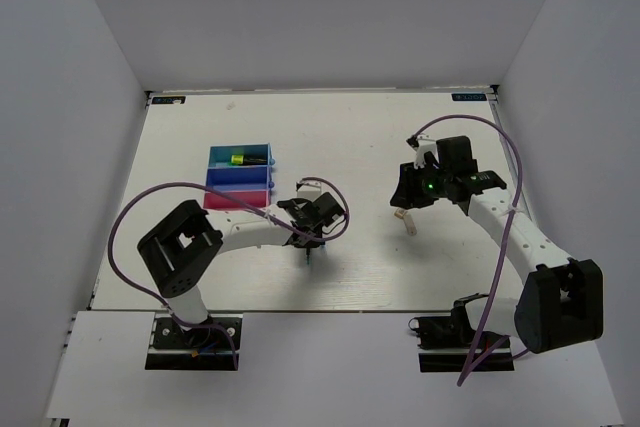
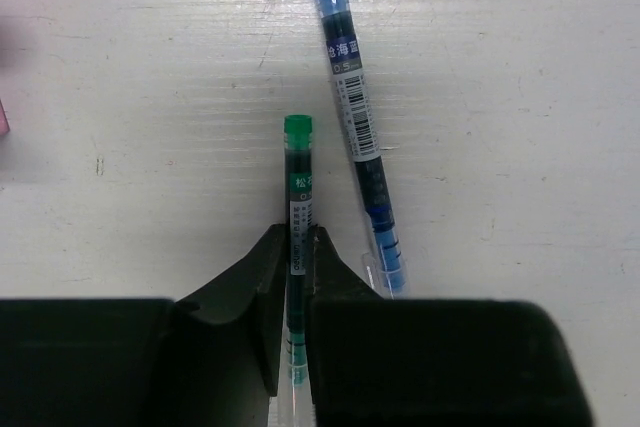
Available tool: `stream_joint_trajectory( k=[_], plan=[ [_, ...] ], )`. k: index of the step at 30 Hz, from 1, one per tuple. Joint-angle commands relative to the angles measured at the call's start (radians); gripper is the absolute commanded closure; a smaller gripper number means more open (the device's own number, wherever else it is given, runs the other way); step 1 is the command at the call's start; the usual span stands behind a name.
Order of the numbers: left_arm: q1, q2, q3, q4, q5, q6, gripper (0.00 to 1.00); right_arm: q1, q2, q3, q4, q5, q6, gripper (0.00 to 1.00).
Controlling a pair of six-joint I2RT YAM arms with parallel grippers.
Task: Sort the stationery into containers
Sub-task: Pick up the pen from the center of the board, then place the pen in the storage box.
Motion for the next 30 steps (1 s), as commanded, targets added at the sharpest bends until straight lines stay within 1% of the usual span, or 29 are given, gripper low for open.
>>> stream_joint_trajectory(
  k=[1,2,6,11,12,13,17,18,19,20,21,22,23,24,26,27,28,29,30],
  plan=[
    [-0.003,0.015,-0.041,-0.015,0.020,-0.009,0.97,-0.008,-0.024,-0.005,0.029,-0.031,0.012,0.59],
    [-0.003,0.009,-0.032,-0.025,0.020,0.018,1.00,-0.011,-0.027,-0.007,0.030,-0.034,0.010,0.56],
    [-0.003,-0.050,0.046,-0.086,-0.013,0.084,1.00,-0.014,-0.023,-0.010,0.032,-0.038,0.010,0.50],
    [0.013,-0.179,0.140,-0.153,-0.049,0.179,1.00,-0.016,-0.021,-0.012,0.033,-0.044,0.005,0.50],
    [0.038,-0.192,0.148,-0.158,-0.047,0.190,1.00,-0.017,-0.018,-0.013,0.033,-0.045,0.005,0.49],
    [0.044,-0.228,0.172,-0.163,-0.035,0.211,1.00,-0.017,-0.020,-0.013,0.033,-0.047,0.007,0.49],
    [0.113,-0.280,0.221,-0.200,-0.007,0.343,1.00,-0.017,-0.018,-0.016,0.035,-0.051,0.007,0.49],
    [0.127,-0.291,0.227,-0.200,0.022,0.369,1.00,-0.014,-0.020,-0.015,0.036,-0.050,0.008,0.49],
    [0.171,-0.294,0.250,-0.209,0.039,0.415,1.00,-0.017,-0.018,-0.016,0.036,-0.053,0.008,0.49],
    [0.193,-0.307,0.255,-0.209,0.083,0.479,1.00,-0.016,-0.020,-0.016,0.036,-0.051,0.007,0.49],
    [0.211,-0.310,0.261,-0.209,0.106,0.507,1.00,-0.016,-0.020,-0.018,0.036,-0.053,0.007,0.49],
    [0.254,-0.310,0.282,-0.212,0.126,0.562,1.00,-0.017,-0.018,-0.018,0.036,-0.054,0.007,0.49],
    [0.301,-0.313,0.292,-0.212,0.194,0.617,1.00,-0.019,-0.020,-0.018,0.036,-0.054,0.005,0.49],
    [0.346,-0.313,0.301,-0.197,0.222,0.648,1.00,-0.016,-0.017,-0.018,0.036,-0.057,0.005,0.49],
    [0.400,-0.311,0.321,-0.189,0.284,0.774,1.00,-0.014,-0.017,-0.018,0.035,-0.062,0.007,0.49],
    [0.440,-0.308,0.329,-0.148,0.307,0.850,1.00,-0.017,-0.015,-0.016,0.035,-0.067,0.007,0.49],
    [0.457,-0.308,0.321,-0.132,0.333,0.897,1.00,-0.017,-0.012,-0.015,0.036,-0.067,0.005,0.49],
    [0.508,-0.304,0.318,-0.102,0.357,0.943,1.00,-0.017,-0.013,-0.015,0.036,-0.067,0.004,0.49],
    [0.532,-0.295,0.327,-0.089,0.382,0.990,1.00,-0.016,-0.012,-0.013,0.032,-0.065,0.007,0.49]
  ],
)
